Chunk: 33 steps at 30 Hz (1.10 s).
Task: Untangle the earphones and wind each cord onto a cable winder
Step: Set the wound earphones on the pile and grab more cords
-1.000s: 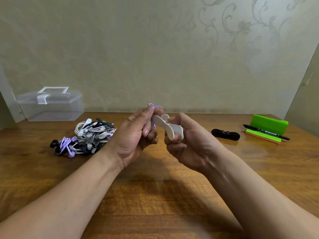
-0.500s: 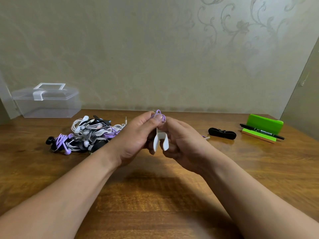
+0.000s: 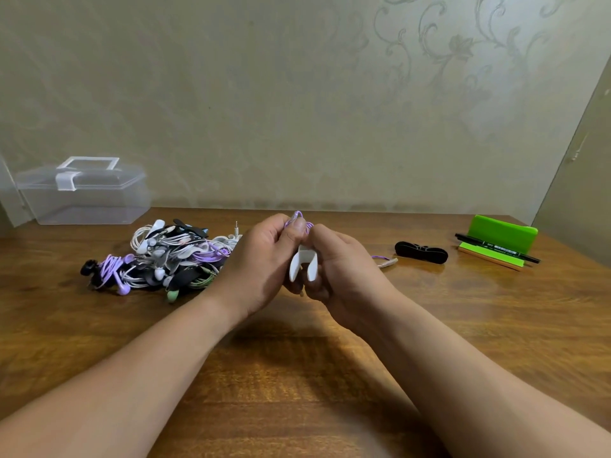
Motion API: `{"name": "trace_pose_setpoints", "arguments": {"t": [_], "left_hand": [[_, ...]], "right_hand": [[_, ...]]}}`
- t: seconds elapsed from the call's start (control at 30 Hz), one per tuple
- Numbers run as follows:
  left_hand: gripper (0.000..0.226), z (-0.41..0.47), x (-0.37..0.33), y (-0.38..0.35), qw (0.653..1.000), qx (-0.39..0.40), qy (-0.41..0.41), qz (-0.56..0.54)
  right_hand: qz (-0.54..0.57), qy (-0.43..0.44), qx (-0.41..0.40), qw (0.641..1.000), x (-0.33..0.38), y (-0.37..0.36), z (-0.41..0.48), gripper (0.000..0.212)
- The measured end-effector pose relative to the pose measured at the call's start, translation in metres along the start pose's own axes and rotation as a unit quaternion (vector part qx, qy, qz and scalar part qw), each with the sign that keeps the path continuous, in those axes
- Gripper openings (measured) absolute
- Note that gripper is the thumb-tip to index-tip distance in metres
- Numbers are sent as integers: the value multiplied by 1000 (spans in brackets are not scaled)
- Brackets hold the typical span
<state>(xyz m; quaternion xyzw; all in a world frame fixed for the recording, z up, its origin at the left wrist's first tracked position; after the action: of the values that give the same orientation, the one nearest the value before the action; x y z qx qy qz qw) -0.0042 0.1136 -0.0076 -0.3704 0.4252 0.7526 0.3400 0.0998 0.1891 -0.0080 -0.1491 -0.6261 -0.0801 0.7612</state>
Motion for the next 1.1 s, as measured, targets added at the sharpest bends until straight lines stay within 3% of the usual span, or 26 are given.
{"name": "trace_pose_setpoints", "arguments": {"t": [0.23,0.33,0.43,0.57,0.87,0.93,1.1], "left_hand": [[45,4,-1,1,999,-20,1,50],[55,4,5,-1,999,0,13,-44],[52,5,4,-4,992,-34,26,-117],[47,5,-1,-3,983,-75,12,-165],[36,5,-2,1,992,-68,-29,-100],[38,6,-2,1,991,-73,-42,-103],[28,5,-5,7,974,-68,-46,-211]], "right_hand": [[-9,8,-27,1000,2,-6,-1,22],[-132,13,-96,987,-5,-3,0,24],[-208,17,-125,970,-8,-2,-1,20],[-195,32,-123,972,-7,-7,-2,25],[-135,43,-121,983,-3,-8,-4,15],[-89,44,-88,991,1,-7,-3,15],[47,32,120,991,14,-5,-6,29]]}}
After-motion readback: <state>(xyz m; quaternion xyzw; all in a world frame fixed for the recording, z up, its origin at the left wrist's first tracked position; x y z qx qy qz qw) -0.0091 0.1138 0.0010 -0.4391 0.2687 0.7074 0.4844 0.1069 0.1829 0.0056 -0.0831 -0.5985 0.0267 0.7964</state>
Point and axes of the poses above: each hand's wrist, its own z-axis towards the middle knuckle, its own y-axis out of the back of the hand, x = y × z, the point moved 2 cm from there along z, towards the middle knuckle, and after that the axes turned 15 degrees about x, right-handed, at the moved point
